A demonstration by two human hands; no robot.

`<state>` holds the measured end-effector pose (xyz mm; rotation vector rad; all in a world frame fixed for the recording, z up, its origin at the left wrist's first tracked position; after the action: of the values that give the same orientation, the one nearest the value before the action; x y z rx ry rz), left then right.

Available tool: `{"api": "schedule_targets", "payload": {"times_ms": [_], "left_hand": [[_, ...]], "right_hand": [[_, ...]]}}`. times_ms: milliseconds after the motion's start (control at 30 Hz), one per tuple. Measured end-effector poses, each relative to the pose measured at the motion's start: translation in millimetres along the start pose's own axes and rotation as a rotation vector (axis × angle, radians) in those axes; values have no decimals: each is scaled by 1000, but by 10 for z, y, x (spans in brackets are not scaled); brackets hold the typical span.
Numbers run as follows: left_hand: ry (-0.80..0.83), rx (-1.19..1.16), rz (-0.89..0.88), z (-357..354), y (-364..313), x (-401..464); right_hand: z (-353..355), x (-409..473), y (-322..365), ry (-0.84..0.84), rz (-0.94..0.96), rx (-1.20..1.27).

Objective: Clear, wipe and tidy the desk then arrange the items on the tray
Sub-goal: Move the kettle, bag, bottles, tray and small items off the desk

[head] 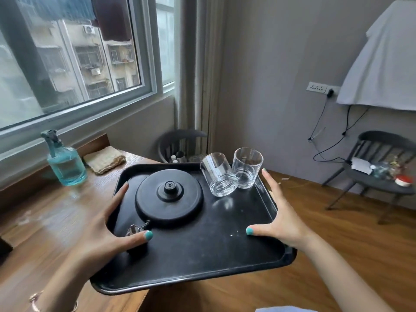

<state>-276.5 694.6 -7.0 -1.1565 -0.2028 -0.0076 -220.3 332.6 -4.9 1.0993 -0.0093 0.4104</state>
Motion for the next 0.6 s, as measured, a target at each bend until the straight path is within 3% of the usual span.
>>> {"api": "schedule_targets", "payload": {"times_ms": [300,600], "left_hand": [[-25,67,-56,-581,-74,903],[-65,81,14,-1540,-147,1784]], "right_hand": [[480,731,-647,8,-39,46],[1290,1747,-1412,115,31,36]]}}
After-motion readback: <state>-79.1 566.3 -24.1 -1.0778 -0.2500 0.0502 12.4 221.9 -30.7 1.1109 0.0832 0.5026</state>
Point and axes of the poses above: each hand's wrist, its own x-axis towards the middle knuckle, its own z-axis out of the back of the hand, y = z × x, the point moved 8 cm from there along x, towards the middle knuckle, and after that the axes turned 4 degrees about z, right-handed, at the moved point
